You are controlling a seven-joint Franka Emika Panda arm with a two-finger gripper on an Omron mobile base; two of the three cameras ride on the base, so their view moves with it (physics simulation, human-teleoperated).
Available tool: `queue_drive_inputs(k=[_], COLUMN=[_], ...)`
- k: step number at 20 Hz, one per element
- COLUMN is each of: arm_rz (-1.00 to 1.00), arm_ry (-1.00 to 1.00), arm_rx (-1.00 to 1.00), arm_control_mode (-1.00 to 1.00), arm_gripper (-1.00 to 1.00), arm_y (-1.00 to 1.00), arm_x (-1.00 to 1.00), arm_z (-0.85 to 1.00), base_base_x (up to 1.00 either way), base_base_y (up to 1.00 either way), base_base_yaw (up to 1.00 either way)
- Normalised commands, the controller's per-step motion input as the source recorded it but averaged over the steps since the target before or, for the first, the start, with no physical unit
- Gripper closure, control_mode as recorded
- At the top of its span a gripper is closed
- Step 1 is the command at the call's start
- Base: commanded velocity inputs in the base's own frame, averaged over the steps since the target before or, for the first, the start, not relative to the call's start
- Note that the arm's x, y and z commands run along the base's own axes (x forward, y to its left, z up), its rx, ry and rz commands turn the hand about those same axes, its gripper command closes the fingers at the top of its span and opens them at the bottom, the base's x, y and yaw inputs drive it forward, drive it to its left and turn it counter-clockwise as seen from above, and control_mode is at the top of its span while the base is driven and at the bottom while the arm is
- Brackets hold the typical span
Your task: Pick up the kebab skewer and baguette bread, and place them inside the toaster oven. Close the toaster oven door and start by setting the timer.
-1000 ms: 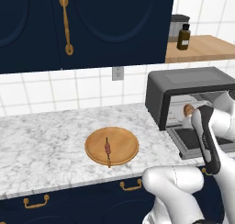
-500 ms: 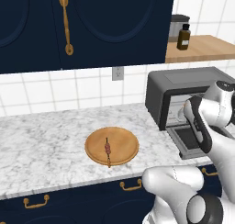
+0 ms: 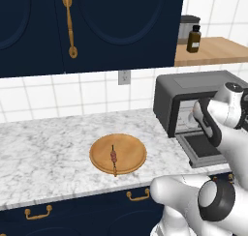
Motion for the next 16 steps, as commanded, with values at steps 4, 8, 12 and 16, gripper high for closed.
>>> queue_drive_inputs(k=[4,8,12,16], arm_rz=[0.02,0.05,0.06,0.06], arm_ry=[0.01,0.02,0.04,0.03], arm_rx=[0.00,-0.01,-0.01,-0.02], arm_control_mode=[-1.00,-1.00,-1.00,-1.00], arm_gripper=[1.00,1.00,1.00,1.00], arm_y=[-0.08,0.00,-0.03,-0.01], arm_x=[0.51,0.36,0.24,0.12], arm_z=[0.00,-0.14,-0.08,-0.12], base_base_x=[0.00,0.00,0.00,0.00], base_base_y=[0.00,0.00,0.00,0.00], base_base_yaw=[0.00,0.00,0.00,0.00])
